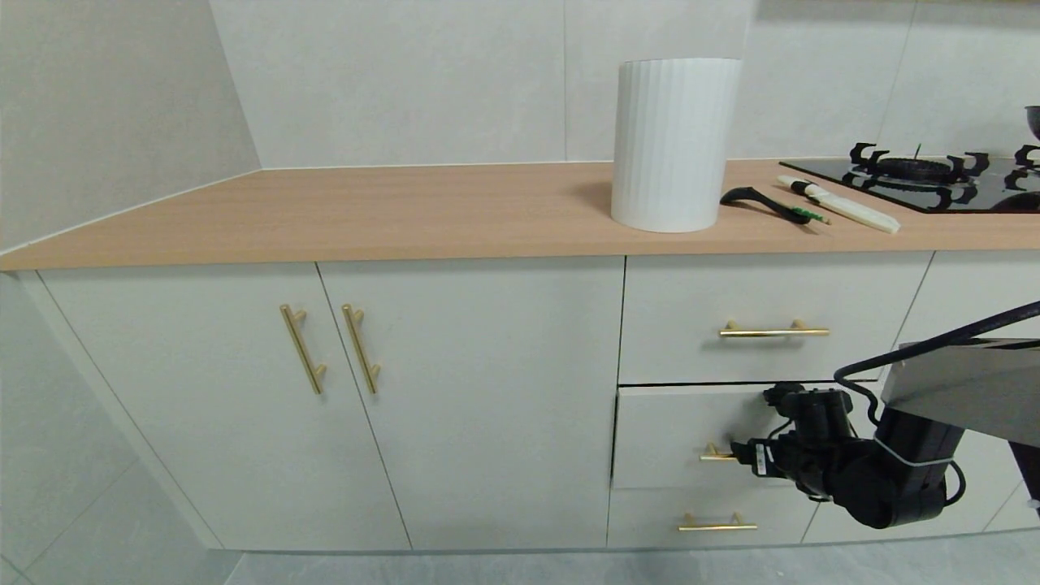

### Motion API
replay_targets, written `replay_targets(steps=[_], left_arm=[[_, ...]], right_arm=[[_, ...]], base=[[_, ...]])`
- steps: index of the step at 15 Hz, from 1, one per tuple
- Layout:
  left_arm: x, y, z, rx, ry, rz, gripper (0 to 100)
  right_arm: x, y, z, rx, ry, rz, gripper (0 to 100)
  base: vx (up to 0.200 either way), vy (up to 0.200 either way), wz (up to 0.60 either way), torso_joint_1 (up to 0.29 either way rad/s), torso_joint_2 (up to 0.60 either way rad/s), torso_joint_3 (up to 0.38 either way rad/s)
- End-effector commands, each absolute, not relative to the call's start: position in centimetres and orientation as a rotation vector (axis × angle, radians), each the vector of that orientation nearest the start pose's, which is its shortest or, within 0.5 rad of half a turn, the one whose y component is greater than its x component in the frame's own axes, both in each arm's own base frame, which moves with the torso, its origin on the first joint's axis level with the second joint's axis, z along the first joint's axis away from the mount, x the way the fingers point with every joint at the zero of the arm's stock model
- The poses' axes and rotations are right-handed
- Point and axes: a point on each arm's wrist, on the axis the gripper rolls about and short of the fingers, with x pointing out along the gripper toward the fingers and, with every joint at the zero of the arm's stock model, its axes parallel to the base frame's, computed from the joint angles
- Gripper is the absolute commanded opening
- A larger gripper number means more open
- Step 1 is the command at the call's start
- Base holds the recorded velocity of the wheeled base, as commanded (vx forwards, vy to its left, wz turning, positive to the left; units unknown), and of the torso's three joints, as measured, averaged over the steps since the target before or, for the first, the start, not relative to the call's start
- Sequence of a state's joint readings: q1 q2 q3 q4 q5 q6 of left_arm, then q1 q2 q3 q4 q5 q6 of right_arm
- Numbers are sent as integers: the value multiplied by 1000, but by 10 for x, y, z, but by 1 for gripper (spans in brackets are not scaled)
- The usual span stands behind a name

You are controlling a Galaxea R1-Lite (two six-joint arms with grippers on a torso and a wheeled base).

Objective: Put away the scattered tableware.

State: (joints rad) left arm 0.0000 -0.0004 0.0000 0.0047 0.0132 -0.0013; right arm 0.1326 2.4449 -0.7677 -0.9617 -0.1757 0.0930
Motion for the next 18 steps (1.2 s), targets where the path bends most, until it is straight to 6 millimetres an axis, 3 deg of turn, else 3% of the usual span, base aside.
replay_targets(steps=[1,3,7,10,13,18], left_arm=[[-23,0,75,-2,5,14,100],[-23,0,75,-2,5,12,100],[-23,0,75,-2,5,14,100],[-23,0,75,-2,5,14,100],[-23,0,75,-2,5,14,100],[-23,0,75,-2,5,14,100]], right_arm=[[346,47,-35,-49,732,-44,100],[331,55,-14,-83,777,5,100],[278,76,87,-99,762,145,100],[266,77,119,-75,667,172,100],[274,79,124,-8,636,153,100],[299,86,85,-26,649,83,100]], base=[[0,0,0,0,0,0],[0,0,0,0,0,0],[0,0,0,0,0,0],[0,0,0,0,0,0],[0,0,0,0,0,0],[0,0,0,0,0,0]])
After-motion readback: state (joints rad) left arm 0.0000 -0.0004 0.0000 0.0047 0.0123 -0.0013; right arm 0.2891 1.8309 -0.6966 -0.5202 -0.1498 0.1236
